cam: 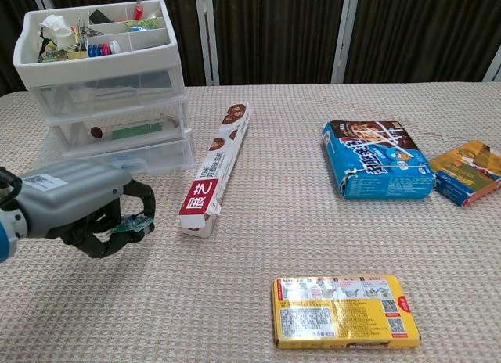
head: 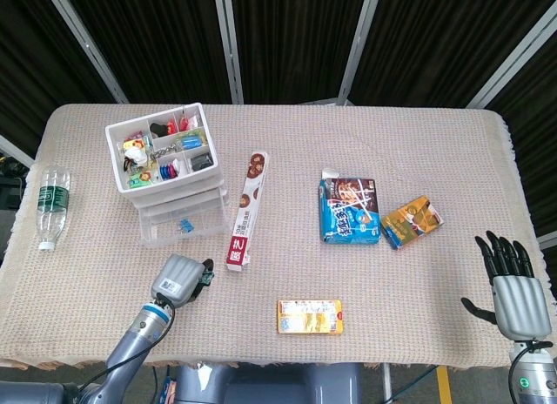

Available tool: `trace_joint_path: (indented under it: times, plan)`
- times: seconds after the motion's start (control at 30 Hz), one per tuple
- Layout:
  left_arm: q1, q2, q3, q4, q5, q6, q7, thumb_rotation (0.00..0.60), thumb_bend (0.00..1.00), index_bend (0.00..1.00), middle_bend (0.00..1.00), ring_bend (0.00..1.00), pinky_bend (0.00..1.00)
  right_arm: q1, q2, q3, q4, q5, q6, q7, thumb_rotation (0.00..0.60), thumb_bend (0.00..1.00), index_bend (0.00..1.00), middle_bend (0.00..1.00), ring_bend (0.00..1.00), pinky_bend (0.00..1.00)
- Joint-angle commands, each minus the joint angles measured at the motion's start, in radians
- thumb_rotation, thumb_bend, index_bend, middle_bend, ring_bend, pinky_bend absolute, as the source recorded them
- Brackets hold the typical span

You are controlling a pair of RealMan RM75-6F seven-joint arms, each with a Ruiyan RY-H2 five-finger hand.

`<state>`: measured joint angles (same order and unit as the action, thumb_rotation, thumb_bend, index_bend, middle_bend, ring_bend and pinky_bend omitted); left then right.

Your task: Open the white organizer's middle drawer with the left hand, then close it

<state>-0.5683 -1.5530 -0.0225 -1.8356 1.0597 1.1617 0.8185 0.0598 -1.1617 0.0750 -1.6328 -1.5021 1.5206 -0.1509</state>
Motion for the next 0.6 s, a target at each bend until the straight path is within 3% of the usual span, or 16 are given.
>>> trace_joint_path:
  times: [0.03,0.2,0.33,0.6]
  plan:
    - [-0.003,0.071,-0.011,-0.100,0.071,0.036,-0.014,0.600,0.67,0.68,0.97,0.86,0.71,0.000,0.000,0.000,-0.001,0.000,-0.001,-0.001,0.600,0.00,0.06,0.00,0.00,0.00]
    - [-0.016,0.150,-0.042,-0.189,0.119,0.066,0.004,0.600,0.67,0.69,0.97,0.86,0.71,0.000,-0.001,0.000,0.000,-0.001,0.001,-0.001,0.600,0.00,0.06,0.00,0.00,0.00]
    - [-0.026,0.195,-0.079,-0.201,0.116,0.083,0.013,0.600,0.67,0.69,0.97,0.86,0.71,-0.001,-0.001,-0.001,-0.001,-0.001,0.001,-0.001,0.600,0.00,0.06,0.00,0.00,0.00]
    - [-0.066,0.210,-0.148,-0.066,-0.044,0.032,-0.016,0.600,0.67,0.66,0.97,0.86,0.71,-0.001,-0.001,0.000,-0.003,0.002,0.001,-0.004,0.600,0.00,0.06,0.00,0.00,0.00]
